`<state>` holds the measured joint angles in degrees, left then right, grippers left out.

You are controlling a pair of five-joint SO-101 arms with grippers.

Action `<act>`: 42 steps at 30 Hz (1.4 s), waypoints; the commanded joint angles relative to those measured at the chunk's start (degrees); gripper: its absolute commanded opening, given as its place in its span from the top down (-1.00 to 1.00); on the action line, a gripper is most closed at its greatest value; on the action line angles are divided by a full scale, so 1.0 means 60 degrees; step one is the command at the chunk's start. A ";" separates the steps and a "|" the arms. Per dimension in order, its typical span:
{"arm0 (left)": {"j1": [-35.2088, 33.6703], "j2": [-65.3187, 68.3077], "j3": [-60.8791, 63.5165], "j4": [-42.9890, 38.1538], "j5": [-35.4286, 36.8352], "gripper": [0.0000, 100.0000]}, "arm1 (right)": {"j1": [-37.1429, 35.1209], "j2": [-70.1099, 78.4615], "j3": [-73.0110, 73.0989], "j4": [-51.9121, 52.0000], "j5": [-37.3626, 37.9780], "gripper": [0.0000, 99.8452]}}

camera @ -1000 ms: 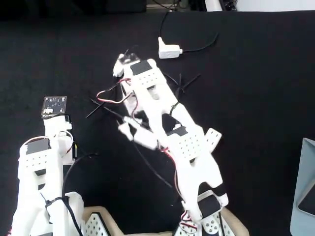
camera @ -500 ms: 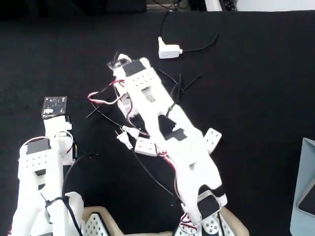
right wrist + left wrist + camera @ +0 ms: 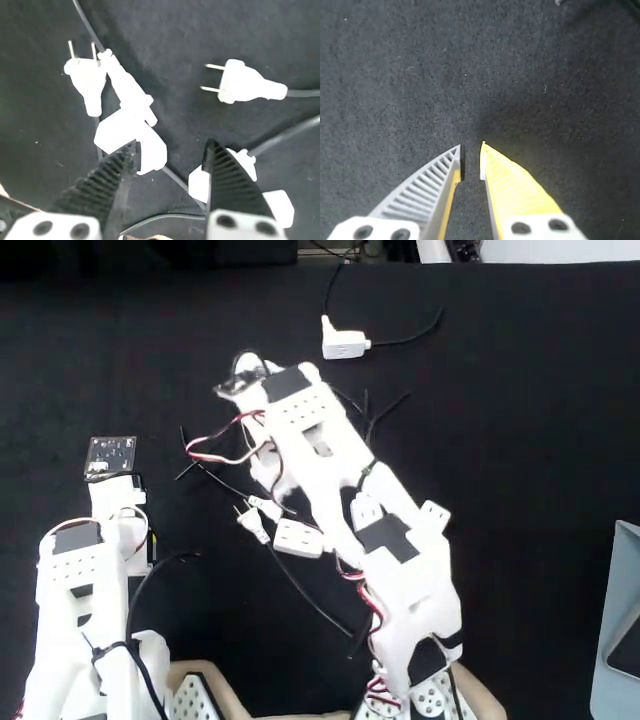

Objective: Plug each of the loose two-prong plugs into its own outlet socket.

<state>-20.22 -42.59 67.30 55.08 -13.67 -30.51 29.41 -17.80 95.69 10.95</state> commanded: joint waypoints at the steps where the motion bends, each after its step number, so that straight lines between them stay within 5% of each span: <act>1: -0.0095 -0.0161 -0.0051 -0.0132 -0.0073 0.84 | -0.0410 -0.0432 0.0154 -0.0527 0.0117 0.60; 33: -0.0095 -0.0161 -0.0051 -0.0132 -0.0073 0.84 | -0.1304 0.1018 0.0242 -0.1319 0.0117 0.61; 39: -0.0095 -0.0161 -0.0051 -0.0132 -0.0073 0.84 | -0.1304 0.1311 0.0183 -0.1656 0.0117 0.96; 42: -0.0095 -0.0161 -0.0051 -0.0132 -0.0073 0.84 | -0.1289 0.1253 0.0183 -0.1656 0.0117 0.97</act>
<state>-20.22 -42.59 67.30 55.08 -13.67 -37.89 37.93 -16.48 86.11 11.21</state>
